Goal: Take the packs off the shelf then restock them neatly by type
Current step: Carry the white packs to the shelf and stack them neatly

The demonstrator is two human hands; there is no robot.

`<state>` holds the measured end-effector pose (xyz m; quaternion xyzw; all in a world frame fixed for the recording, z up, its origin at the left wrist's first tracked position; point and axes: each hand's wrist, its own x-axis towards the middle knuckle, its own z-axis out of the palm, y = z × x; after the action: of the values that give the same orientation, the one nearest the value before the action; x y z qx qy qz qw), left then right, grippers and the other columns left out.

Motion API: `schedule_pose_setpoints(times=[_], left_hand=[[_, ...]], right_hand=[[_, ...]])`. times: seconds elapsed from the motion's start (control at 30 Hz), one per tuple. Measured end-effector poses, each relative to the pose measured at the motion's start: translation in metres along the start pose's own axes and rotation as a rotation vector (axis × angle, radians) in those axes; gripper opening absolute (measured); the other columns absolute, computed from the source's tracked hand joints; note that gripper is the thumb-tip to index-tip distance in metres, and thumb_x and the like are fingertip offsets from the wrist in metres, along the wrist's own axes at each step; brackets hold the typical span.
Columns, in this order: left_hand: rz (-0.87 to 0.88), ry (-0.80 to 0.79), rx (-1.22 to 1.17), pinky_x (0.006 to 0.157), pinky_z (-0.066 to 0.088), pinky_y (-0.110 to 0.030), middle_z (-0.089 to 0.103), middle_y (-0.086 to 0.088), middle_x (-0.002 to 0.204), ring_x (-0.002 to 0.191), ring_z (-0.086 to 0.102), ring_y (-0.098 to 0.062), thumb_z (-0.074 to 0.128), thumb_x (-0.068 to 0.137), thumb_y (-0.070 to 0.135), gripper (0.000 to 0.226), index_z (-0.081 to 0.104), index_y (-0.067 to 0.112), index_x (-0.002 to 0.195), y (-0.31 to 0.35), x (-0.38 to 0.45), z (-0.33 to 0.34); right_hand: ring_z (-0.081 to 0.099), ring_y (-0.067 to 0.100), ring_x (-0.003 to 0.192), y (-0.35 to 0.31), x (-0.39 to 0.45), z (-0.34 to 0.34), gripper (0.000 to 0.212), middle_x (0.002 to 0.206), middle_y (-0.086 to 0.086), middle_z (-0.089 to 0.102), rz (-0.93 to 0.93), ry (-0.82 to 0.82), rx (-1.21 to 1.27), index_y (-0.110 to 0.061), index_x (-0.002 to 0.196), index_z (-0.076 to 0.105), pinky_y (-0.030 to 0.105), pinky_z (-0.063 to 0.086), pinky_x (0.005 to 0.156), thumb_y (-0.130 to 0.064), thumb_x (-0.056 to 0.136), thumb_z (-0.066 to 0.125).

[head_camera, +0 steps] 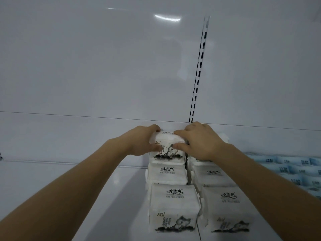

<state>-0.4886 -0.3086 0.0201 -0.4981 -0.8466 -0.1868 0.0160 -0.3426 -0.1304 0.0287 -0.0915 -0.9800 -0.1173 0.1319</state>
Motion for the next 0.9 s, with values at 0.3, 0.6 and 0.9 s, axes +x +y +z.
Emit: schedule_pose_setpoints(times=[0.3,0.6,0.9], left_hand=[[0.008,0.025,0.113,0.085,0.050,-0.040,0.063,0.000,0.114,0.095,0.058,-0.021,0.066,0.086,0.059,0.069,0.037,0.031,0.142,-0.002,0.002,0.004],[0.007,0.235,0.101,0.095,0.049,-0.045,0.049,0.004,0.138,0.121,0.052,-0.020,0.052,0.088,0.070,0.072,0.037,0.029,0.146,-0.001,-0.023,0.000],[-0.196,0.446,0.333,0.104,0.043,-0.044,0.045,-0.004,0.147,0.136,0.039,-0.027,0.047,0.096,0.059,0.065,0.038,0.020,0.147,-0.014,-0.107,-0.024]], right_hand=[[0.039,0.024,0.129,-0.003,0.000,0.000,0.063,0.136,0.001,0.047,0.017,0.000,-0.022,-0.033,0.148,0.037,0.045,0.035,0.107,-0.067,0.095,0.040],[0.040,0.025,0.131,-0.013,-0.010,-0.022,0.063,0.141,0.002,0.047,0.012,0.061,-0.021,-0.027,0.149,0.038,0.045,0.038,0.106,-0.060,0.096,0.044],[0.040,0.026,0.133,-0.071,0.001,-0.049,0.062,0.144,0.005,0.047,-0.215,0.163,-0.004,-0.023,0.150,0.038,0.043,0.037,0.108,-0.056,0.099,0.042]])
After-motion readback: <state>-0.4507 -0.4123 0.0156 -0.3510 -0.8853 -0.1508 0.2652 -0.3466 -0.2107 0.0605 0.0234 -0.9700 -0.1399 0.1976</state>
